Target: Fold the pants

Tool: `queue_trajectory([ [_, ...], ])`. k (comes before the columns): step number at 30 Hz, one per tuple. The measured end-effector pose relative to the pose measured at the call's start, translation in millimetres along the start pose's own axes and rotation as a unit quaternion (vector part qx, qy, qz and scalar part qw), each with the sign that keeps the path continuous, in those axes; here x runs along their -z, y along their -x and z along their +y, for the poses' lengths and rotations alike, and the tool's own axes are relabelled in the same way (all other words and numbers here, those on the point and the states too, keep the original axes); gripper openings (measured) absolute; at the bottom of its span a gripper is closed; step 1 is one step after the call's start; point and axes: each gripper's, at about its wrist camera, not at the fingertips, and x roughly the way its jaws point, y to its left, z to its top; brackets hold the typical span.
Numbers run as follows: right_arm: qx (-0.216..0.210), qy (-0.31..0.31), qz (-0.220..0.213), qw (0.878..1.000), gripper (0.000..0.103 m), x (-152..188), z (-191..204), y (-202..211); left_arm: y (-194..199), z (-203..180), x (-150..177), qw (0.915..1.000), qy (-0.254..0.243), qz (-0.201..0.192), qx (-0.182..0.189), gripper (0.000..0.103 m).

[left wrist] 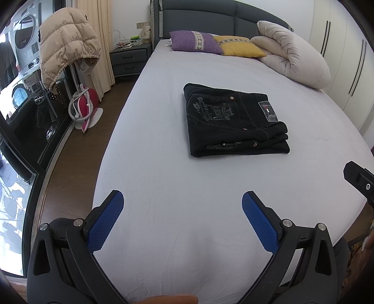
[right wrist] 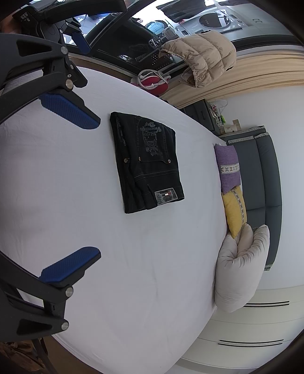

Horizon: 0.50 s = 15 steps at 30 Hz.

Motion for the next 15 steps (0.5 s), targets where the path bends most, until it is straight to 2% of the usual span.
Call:
queue_trajectory([
  [15,0.0,0.0,0.001,1.0,0.103,0.8,0.2,-0.7,0.3,-0.1,0.0,1.0,0.0,0.0,0.0,0.103],
])
